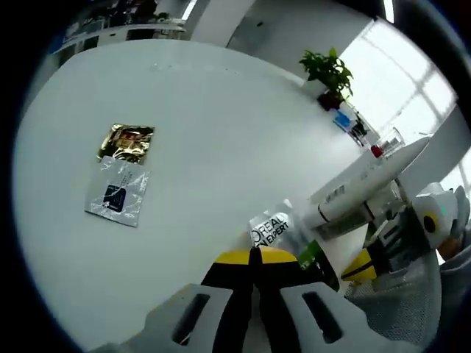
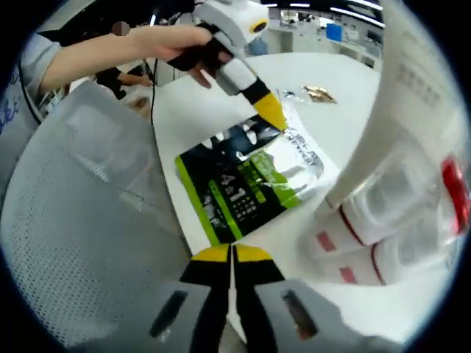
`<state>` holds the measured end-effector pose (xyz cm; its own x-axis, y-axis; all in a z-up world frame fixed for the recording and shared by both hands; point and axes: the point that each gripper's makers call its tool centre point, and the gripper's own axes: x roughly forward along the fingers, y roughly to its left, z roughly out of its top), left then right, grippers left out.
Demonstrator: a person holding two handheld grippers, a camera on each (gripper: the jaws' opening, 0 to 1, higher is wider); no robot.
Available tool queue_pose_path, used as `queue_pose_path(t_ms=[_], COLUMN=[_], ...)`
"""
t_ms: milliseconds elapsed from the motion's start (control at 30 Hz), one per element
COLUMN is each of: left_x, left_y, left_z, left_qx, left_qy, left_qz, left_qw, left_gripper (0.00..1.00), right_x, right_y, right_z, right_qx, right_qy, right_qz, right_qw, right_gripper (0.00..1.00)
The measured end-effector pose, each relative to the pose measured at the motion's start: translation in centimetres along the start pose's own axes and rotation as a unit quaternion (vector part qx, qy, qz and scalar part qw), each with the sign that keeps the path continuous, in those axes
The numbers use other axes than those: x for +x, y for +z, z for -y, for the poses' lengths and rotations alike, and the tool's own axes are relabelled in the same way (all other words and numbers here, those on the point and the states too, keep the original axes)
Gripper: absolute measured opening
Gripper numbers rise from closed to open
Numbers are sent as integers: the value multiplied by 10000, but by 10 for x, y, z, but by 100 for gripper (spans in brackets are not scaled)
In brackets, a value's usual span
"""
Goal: Arrange the skincare products in the storage area until every visible bottle or jar stands upright without overlapping.
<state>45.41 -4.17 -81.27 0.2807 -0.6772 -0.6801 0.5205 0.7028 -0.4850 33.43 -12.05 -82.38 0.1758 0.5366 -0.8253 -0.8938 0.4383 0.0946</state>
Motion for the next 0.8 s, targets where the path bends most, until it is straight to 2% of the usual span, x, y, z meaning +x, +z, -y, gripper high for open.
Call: queue_pose_path(t_ms=[100, 333, 500, 633, 733, 800], left_x=[1, 2, 4, 4, 4, 4], left_y=[0, -2, 0, 1, 1, 1], left_z=[-2, -2, -2, -2, -1, 0], left_qx=[-95, -231, -461, -642, -652, -662], left_qy=[10, -21, -44, -93, -122, -134], left_qz=[36, 105, 285, 441, 481, 504], left_qw=[9999, 9997, 9985, 9969, 9966, 9964], left_gripper=[0, 0, 0, 0, 0, 0], right_x=[-4, -1, 11, 20, 26, 29], right_y=[4, 26, 39, 48, 40, 39], right_z=[-1, -5, -9, -13, -2, -1], right_qx=[65, -166, -421, -540, -800, -718], right_qy=[-46, -284, -364, -416, -722, -685], right_qz=[47, 337, 288, 281, -58, -76], right_qw=[10000, 9989, 9980, 9973, 9942, 9950], right_gripper=[1, 6, 13, 13, 14, 15])
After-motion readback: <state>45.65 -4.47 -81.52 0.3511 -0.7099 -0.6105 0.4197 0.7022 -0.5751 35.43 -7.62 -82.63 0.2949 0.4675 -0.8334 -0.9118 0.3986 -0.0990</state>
